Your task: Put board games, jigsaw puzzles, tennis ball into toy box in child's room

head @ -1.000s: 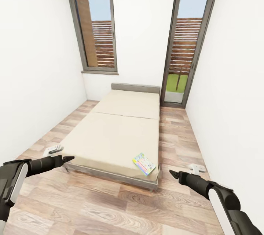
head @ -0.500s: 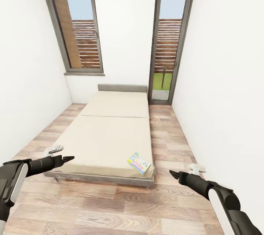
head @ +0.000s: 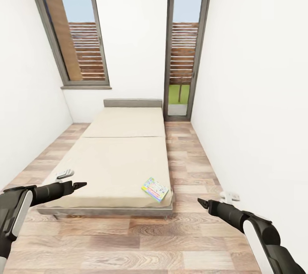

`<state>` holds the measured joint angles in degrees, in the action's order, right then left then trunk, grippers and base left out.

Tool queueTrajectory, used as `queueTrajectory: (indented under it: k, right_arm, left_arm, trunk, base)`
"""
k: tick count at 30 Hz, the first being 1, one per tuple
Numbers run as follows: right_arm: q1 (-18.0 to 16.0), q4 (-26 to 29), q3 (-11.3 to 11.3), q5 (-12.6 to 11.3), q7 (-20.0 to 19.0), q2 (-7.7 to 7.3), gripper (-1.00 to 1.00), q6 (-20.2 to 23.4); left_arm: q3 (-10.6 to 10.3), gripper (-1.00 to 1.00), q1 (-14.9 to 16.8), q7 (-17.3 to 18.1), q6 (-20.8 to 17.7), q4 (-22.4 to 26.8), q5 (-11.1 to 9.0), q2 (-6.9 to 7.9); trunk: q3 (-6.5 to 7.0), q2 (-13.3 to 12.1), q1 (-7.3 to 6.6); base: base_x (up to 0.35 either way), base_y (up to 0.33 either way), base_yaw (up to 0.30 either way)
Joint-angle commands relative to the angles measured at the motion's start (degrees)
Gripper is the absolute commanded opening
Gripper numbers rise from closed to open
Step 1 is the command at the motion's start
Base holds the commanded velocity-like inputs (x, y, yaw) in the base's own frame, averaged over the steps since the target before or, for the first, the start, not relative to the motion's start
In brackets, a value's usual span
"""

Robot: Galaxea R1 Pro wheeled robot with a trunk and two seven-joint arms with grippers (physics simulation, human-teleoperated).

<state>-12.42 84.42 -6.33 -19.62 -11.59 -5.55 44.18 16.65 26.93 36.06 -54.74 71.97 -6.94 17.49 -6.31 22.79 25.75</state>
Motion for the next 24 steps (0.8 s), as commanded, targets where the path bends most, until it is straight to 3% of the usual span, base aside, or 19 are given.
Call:
queueTrajectory:
  k: [1,11,24]
  right_arm:
    - [-0.06,0.04,-0.07,0.2,-0.36,0.01,1.0,0.3]
    - [-0.06,0.04,0.12,0.19,-0.32,0.08,1.0,0.19]
    - [-0.06,0.04,0.25,0.28,0.05,0.89,1.0,0.13]
  left_arm:
    - [0.05,1.0,0.05,-0.11,-0.46,0.02,-0.44,0.0]
    - [0.05,1.0,0.05,-0.11,-0.46,0.02,-0.44,0.0]
    - [0.05,1.0,0.05,-0.11,-0.46,0.02,-0.42,0.0]
  trunk:
    - [-0.13,0.13,0.04]
    - [-0.13,0.13,0.04]
    - [-0.13,0.13,0.04]
  base:
    - [0.0,-0.042,-0.031]
    - [0.0,-0.151,-0.011]
    - [0.0,-0.045,-0.001]
